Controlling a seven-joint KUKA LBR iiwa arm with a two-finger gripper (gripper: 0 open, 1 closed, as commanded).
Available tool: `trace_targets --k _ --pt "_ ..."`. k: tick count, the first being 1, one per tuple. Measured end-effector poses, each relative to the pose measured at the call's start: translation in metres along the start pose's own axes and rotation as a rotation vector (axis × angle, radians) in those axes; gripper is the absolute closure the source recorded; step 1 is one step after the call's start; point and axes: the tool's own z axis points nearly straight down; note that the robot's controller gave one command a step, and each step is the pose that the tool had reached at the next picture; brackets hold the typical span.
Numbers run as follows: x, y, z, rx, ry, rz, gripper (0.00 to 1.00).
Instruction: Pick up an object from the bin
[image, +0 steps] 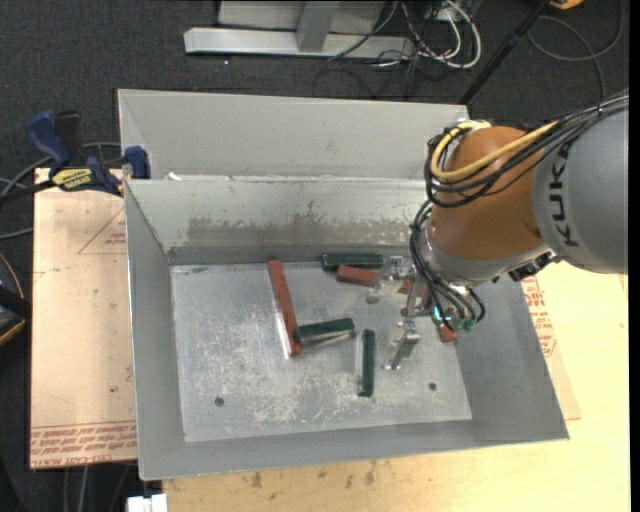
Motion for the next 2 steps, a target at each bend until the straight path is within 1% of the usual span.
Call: trace_targets --k 1,2 --pt "-0.002 0.000 -0.004 0.000 -0.008 0.000 0.00" --pt "-0.037 0.007 0.092 0.002 -0.039 -0.030 1.00"
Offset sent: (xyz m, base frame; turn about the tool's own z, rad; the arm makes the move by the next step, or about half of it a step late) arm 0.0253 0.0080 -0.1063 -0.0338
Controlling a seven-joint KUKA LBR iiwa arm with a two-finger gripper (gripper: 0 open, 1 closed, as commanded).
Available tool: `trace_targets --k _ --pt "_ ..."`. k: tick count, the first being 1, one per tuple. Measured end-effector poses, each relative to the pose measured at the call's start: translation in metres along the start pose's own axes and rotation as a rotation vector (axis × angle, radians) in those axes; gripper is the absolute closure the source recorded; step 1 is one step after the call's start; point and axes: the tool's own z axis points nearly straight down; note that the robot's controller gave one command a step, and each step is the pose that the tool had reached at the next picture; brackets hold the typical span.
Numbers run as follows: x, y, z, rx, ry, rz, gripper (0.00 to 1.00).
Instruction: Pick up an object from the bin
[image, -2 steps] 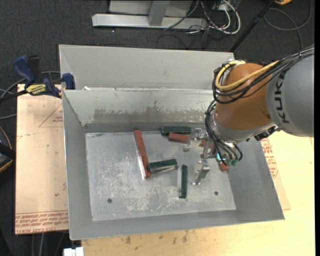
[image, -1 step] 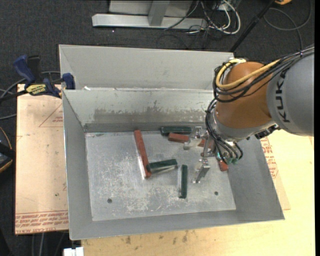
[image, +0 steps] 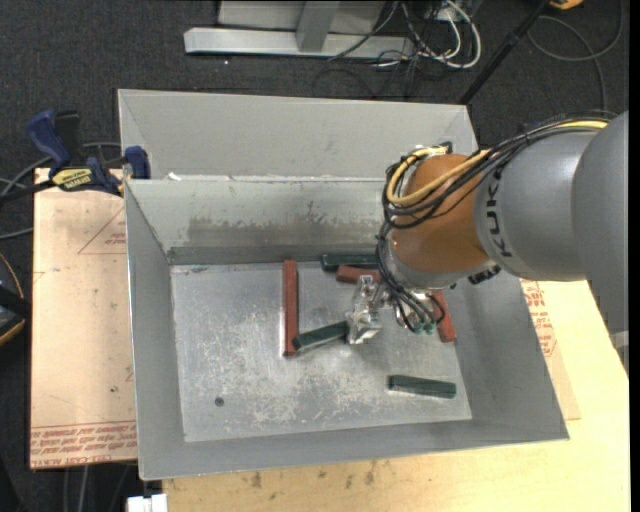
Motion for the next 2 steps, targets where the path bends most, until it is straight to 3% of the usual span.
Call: trace_targets --k 1,2 --pt "0.0042 0.0012 0.0059 -0.002 0.010 -0.001 0.00" --pt "0.0042 0.0012 0.0059 -0.002 0.010 -0.001 0.00"
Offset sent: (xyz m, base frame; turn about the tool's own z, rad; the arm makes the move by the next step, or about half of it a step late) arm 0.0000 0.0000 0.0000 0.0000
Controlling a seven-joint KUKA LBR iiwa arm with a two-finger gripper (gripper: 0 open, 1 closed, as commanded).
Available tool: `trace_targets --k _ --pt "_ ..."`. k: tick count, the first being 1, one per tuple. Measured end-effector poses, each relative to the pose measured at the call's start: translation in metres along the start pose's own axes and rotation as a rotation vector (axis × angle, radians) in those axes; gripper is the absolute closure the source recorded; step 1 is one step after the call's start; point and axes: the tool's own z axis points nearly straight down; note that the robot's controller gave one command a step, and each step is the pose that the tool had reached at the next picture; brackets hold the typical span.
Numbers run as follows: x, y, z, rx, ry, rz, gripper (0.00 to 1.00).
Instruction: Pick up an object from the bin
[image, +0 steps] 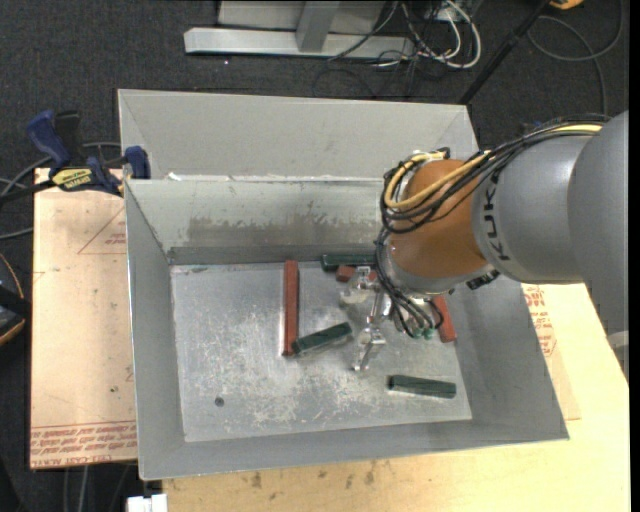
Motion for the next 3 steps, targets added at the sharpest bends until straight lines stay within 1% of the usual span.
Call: trace_targets --k 1,2,3 --pt "-0.019 0.041 -0.001 -0.001 0.005 -0.034 1.00" --pt "-0.019 0.041 -0.001 -0.001 0.004 -0.034 1.00" --pt "-0.032 0.034 -0.138 -0.001 0.017 -0.053 1.00"
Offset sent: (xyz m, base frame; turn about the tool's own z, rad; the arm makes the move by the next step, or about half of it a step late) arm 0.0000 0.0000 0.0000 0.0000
